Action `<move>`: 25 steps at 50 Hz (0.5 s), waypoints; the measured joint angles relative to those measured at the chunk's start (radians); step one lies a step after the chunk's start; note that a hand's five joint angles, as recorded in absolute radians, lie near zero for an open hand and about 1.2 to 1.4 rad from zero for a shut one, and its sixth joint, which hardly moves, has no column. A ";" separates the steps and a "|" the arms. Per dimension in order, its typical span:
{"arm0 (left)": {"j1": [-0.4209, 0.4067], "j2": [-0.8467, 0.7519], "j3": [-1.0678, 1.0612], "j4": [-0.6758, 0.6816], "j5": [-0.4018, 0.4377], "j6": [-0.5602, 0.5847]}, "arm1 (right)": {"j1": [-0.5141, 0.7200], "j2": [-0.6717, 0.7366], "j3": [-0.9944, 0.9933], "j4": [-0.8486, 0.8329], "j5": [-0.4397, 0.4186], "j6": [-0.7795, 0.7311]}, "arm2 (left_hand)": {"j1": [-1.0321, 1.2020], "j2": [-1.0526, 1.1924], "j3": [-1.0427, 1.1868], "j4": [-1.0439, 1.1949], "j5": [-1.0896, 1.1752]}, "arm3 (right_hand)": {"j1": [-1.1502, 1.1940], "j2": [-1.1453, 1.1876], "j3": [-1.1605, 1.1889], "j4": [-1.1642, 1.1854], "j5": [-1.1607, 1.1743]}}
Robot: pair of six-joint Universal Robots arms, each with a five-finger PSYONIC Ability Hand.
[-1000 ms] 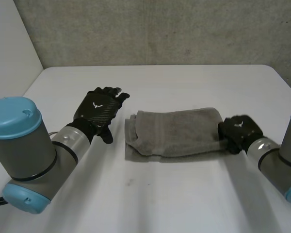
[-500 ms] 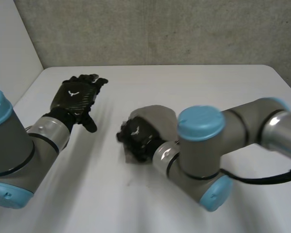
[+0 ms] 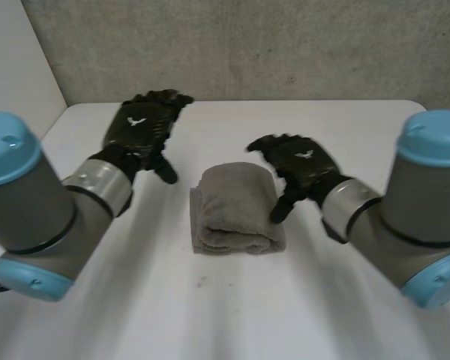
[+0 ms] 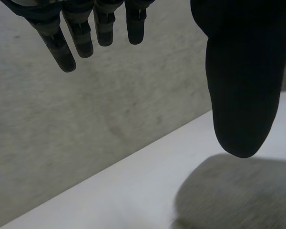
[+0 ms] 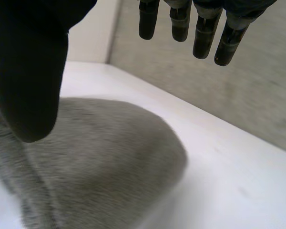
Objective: Fold the towel.
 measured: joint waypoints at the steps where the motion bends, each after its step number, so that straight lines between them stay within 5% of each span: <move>1: -0.024 -0.025 0.033 -0.007 0.000 -0.021 | -0.037 -0.012 0.009 0.003 -0.001 0.052 | 0.000 0.000 0.000 0.000 0.000 | 0.000 -0.001 0.000 0.000 0.000; 11: -0.140 -0.254 0.220 -0.114 -0.002 -0.073 | -0.119 0.011 0.004 0.014 -0.009 0.182 | 0.000 0.001 0.000 0.000 0.000 | -0.003 -0.001 -0.002 -0.004 0.000; 25: -0.120 -0.415 0.216 -0.202 -0.100 -0.058 | -0.060 0.237 -0.160 0.117 -0.059 0.168 | 0.000 -0.001 -0.002 0.000 0.000 | -0.003 -0.001 -0.002 -0.004 0.000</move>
